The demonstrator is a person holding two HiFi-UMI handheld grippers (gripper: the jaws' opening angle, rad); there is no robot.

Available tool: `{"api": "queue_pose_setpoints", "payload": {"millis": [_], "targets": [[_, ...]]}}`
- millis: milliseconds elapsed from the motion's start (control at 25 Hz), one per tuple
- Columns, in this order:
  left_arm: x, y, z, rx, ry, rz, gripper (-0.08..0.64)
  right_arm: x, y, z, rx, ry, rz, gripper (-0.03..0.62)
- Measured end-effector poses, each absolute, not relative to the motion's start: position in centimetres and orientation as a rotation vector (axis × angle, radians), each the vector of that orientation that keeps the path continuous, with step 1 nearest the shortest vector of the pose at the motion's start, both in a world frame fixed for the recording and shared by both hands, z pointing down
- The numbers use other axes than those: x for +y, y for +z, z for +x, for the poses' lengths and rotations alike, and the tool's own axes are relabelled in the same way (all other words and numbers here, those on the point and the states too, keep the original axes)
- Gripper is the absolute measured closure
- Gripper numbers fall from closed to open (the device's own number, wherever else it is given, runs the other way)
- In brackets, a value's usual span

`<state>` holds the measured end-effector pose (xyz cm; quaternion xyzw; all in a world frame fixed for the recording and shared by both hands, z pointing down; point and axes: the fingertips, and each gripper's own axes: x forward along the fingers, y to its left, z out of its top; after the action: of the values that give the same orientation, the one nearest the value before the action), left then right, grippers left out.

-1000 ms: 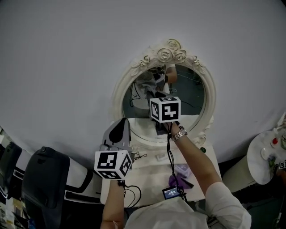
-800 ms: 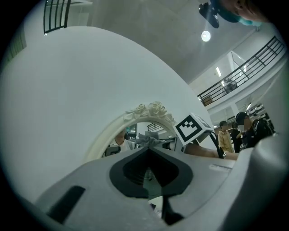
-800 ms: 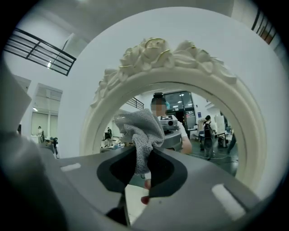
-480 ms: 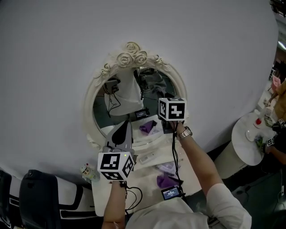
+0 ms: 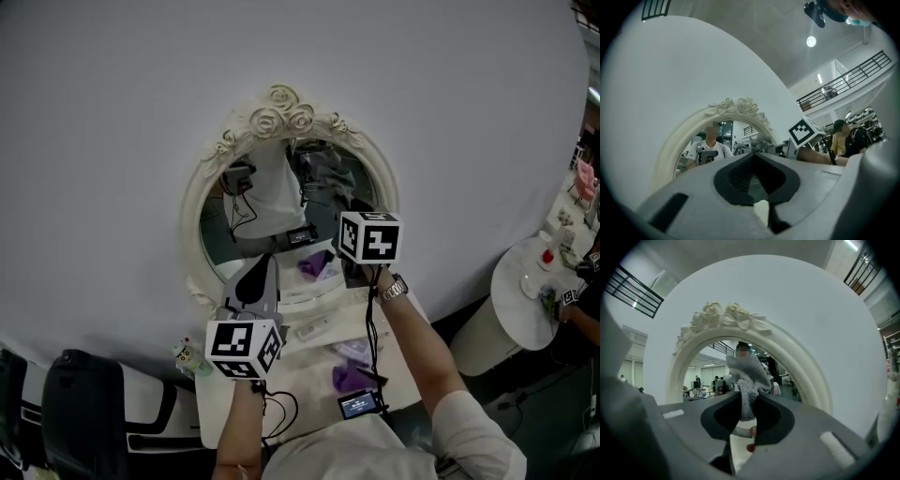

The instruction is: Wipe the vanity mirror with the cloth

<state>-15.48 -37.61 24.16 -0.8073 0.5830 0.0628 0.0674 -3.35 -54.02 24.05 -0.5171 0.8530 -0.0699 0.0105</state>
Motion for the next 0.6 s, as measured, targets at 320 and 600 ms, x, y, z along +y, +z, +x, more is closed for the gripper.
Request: {"api": "queue_pose_setpoints", "payload": {"millis": [320, 600], "targets": [[-33.9, 24.3, -23.0, 1.987, 0.177, -2.242, 0.560, -48.1, 24.5, -19.3, 2.941, -0.118, -1.209, 0.526], [-30.4, 24.8, -28.4, 2.142, 0.175, -2.109, 0.560, -45.8, 28.2, -27.9, 3.105, -0.176, -1.030, 0.526]]}}
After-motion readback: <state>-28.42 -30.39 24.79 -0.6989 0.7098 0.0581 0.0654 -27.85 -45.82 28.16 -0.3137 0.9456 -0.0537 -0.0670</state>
